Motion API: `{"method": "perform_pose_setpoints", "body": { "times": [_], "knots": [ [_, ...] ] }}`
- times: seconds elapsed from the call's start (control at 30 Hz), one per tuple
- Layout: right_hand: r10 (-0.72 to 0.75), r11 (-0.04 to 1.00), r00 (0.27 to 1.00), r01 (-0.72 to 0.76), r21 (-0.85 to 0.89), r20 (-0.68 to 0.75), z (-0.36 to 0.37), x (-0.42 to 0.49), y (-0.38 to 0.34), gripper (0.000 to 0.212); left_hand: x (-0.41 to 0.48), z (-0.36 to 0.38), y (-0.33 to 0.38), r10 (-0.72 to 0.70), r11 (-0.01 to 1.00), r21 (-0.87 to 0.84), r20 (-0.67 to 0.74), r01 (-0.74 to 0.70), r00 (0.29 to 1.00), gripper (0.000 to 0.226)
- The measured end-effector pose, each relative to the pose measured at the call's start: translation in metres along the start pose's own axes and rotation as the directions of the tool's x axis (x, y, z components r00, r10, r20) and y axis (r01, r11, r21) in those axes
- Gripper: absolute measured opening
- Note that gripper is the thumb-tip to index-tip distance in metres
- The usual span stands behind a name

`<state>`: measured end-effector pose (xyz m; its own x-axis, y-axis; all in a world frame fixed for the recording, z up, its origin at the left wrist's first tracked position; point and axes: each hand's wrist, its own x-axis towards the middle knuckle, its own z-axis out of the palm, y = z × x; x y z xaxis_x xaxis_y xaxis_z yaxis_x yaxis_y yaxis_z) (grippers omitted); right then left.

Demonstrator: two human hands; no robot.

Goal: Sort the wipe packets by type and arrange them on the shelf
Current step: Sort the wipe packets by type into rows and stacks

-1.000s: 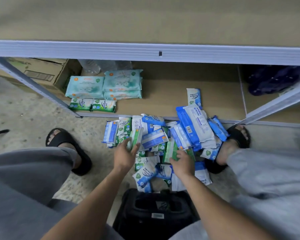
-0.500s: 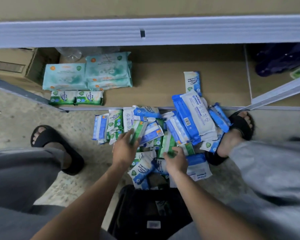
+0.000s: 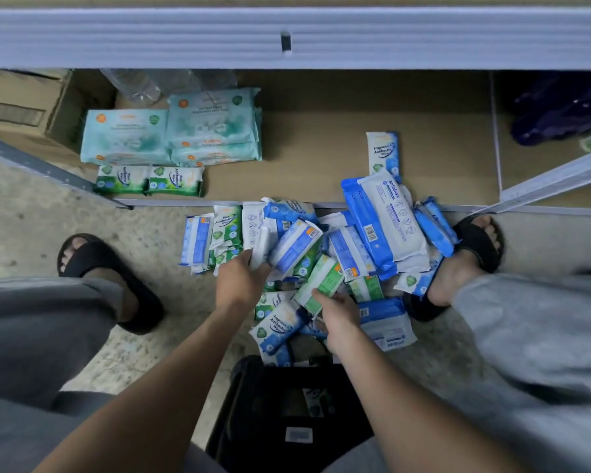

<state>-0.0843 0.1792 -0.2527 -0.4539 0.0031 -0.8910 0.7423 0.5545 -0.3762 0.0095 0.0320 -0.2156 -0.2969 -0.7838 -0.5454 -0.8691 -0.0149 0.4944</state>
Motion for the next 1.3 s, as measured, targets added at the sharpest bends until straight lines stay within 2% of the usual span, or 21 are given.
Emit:
{"method": "perform_pose_setpoints", "body": {
  "times": [0.17, 0.33, 0.5, 0.63, 0.73, 0.77, 0.87, 0.9, 1.0, 1.17, 1.3],
  "knots": [
    [-0.029, 0.998, 0.997, 0.034, -0.062, 0.068, -0.012, -0.01, -0.002, 0.012, -0.004, -0.006, -0.008, -0.124, 0.984, -0.122, 0.05, 0.129, 0.991, 0.027],
    [0.019, 0.999, 0.985, -0.027, 0.045, 0.172, -0.027, -0.03, -0.01, 0.013, -0.018, -0.02, -0.012, -0.148, 0.93, -0.329, 0.069, 0.163, 0.987, 0.022],
    [0.024, 0.993, 0.947, -0.061, 0.106, 0.32, -0.036, -0.06, -0.025, 0.025, -0.034, -0.043, -0.004, -0.137, 0.809, -0.563, 0.098, 0.168, 0.986, 0.017],
    [-0.113, 0.978, 0.885, 0.02, 0.206, 0.452, -0.034, -0.091, -0.04, 0.036, -0.056, -0.059, 0.008, -0.1, 0.74, -0.66, 0.08, 0.128, 0.992, 0.019],
    [-0.229, 0.958, 0.824, 0.098, 0.268, 0.518, -0.03, -0.114, -0.047, 0.062, -0.086, -0.07, 0.02, -0.028, 0.644, -0.762, 0.074, 0.074, 0.997, 0.011],
    [-0.256, 0.956, 0.803, 0.126, 0.266, 0.539, -0.03, -0.122, -0.048, 0.061, -0.096, -0.074, 0.022, -0.002, 0.621, -0.782, 0.064, 0.051, 0.998, 0.007],
    [-0.349, 0.937, 0.746, 0.286, 0.199, 0.568, -0.027, -0.139, -0.048, 0.033, -0.121, -0.087, 0.023, 0.095, 0.608, -0.794, 0.059, -0.011, 0.994, 0.009],
    [-0.368, 0.927, 0.73, 0.335, 0.168, 0.576, -0.025, -0.144, -0.048, 0.032, -0.126, -0.091, 0.022, 0.133, 0.61, -0.792, 0.066, -0.029, 0.989, 0.003],
    [-0.398, 0.898, 0.698, 0.43, 0.096, 0.595, -0.02, -0.153, -0.048, 0.039, -0.134, -0.1, 0.013, 0.173, 0.603, -0.796, 0.074, -0.046, 0.982, 0.019],
    [-0.418, 0.893, 0.641, 0.421, 0.16, 0.644, -0.013, -0.162, -0.048, 0.037, -0.137, -0.108, -0.001, 0.154, 0.584, -0.81, 0.039, -0.059, 0.987, 0.019],
    [-0.454, 0.881, 0.611, 0.414, 0.227, 0.649, -0.008, -0.168, -0.047, 0.02, -0.136, -0.113, -0.007, 0.143, 0.546, -0.836, 0.033, -0.051, 0.989, 0.019]
  ]
}}
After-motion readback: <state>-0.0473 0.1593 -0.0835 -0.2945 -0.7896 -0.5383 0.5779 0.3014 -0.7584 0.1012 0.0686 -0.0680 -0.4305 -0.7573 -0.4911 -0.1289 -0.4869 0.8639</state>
